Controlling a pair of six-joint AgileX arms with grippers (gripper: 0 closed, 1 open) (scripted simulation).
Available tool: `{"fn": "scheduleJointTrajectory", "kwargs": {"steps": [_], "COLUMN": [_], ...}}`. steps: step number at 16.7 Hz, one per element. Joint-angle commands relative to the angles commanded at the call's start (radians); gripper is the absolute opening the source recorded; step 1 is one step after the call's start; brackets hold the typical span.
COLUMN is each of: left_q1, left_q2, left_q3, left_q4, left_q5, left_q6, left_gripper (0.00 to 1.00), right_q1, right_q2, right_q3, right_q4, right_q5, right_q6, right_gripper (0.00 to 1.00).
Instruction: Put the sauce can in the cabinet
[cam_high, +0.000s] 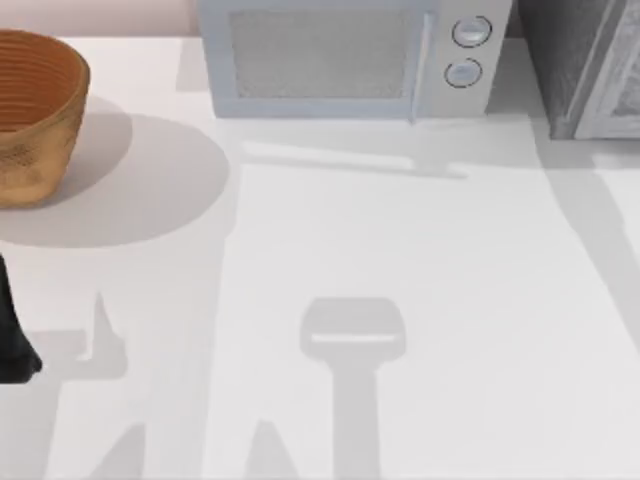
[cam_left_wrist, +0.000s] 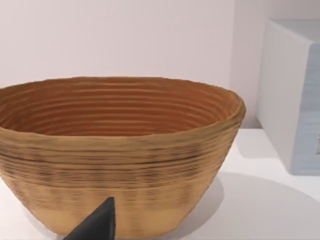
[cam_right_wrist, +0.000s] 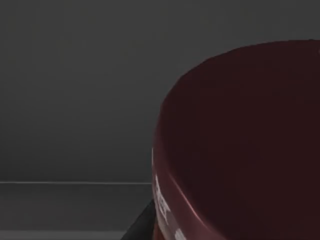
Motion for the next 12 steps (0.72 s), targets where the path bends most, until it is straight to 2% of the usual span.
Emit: {"fn": "scheduleJointTrajectory", "kwargs": {"steps": [7, 12], "left_q1": [0.000, 0.000], "left_q2": [0.000, 0.000], "left_q3": [0.000, 0.000], "left_q4": [0.000, 0.000], "left_q5": [0.000, 0.000], "left_q6": [0.000, 0.000], "left_gripper": [1.00, 1.00], "right_q1": [-0.058, -0.069], "right_q2": [0.358, 0.402], "right_q3": [0.287, 0.329], "right_q4": [0.051, 0.060], "right_q5": [-0.052, -0.059], "right_q6": [-0.001, -0.003], "right_gripper": [0.00, 0.00]}}
